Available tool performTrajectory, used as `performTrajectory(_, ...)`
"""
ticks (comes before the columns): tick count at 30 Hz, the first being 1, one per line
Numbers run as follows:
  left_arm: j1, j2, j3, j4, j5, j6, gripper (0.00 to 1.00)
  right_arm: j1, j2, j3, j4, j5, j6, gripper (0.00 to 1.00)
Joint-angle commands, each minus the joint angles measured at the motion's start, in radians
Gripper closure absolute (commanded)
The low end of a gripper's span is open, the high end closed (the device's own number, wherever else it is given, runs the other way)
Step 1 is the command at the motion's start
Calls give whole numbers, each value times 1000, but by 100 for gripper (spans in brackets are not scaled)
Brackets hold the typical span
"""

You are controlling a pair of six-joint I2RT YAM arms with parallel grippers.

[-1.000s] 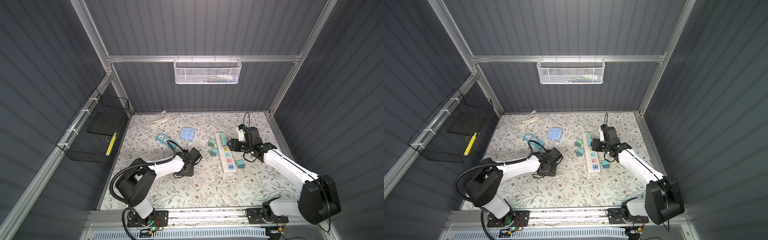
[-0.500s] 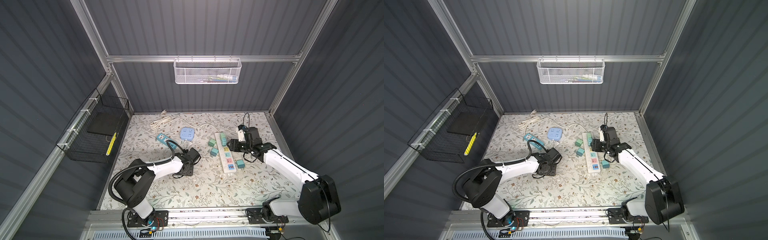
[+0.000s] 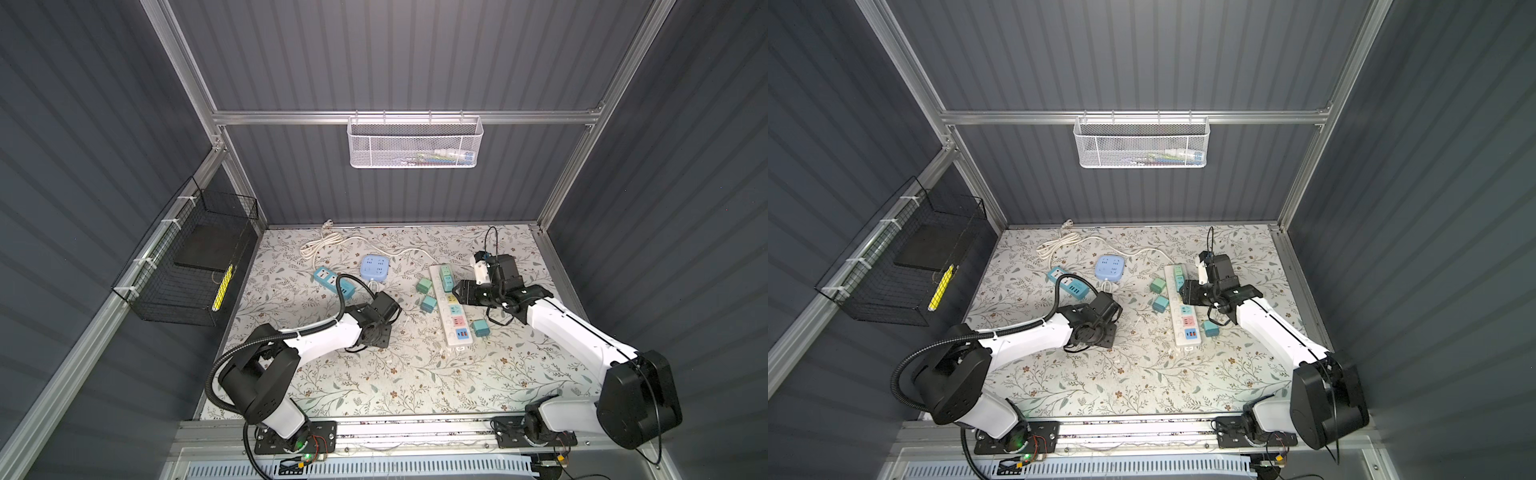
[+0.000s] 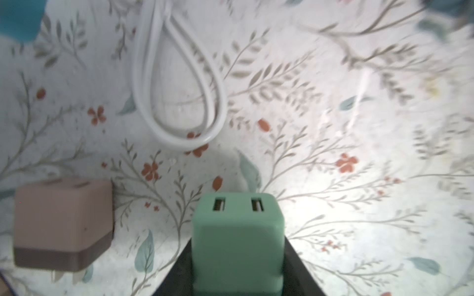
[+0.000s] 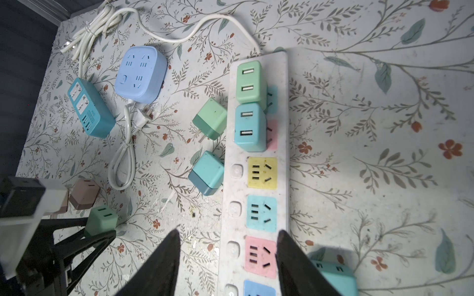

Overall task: Insert the plug
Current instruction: 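Close the left gripper on the green adapter and lift it, then raise the green adapter with the left gripper toward the right gripper, then grasp the green adapter with the right gripper while the left arm withdraws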

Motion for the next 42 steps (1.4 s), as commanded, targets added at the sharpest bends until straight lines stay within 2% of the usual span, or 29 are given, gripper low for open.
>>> performTrajectory(1, -27, -48, 13, 185, 24, 163, 80, 13, -42, 17, -34, -16, 11, 40)
performTrajectory(6, -94, -81, -57, 484, 15, 321, 81, 29, -77, 29, -69, -42, 19, 42)
performTrajectory(9, -111, -67, -101, 647, 30, 379, 81, 34, -97, 57, -113, -130, 34, 43)
performTrajectory(11, -112, -49, -110, 712, 57, 398, 81, 38, -110, 72, -115, -221, 47, 45)
performTrajectory(18, -116, -34, -142, 867, 140, 426, 80, 60, -99, 95, -119, -334, 38, 59)
performTrajectory(20, -116, -35, -138, 869, 158, 427, 80, 67, -86, 98, -113, -366, 28, 59)
performTrajectory(22, -116, -36, -137, 867, 180, 429, 80, 79, -61, 108, -110, -419, 7, 54)
performTrajectory(26, -117, -40, -131, 847, 199, 429, 81, 104, -12, 119, -93, -438, 1, 50)
performTrajectory(35, -118, -46, -113, 828, 227, 426, 80, 132, 77, 127, -51, -440, 6, 50)
performTrajectory(42, -118, -50, -105, 815, 238, 427, 80, 137, 123, 146, -36, -442, 10, 57)
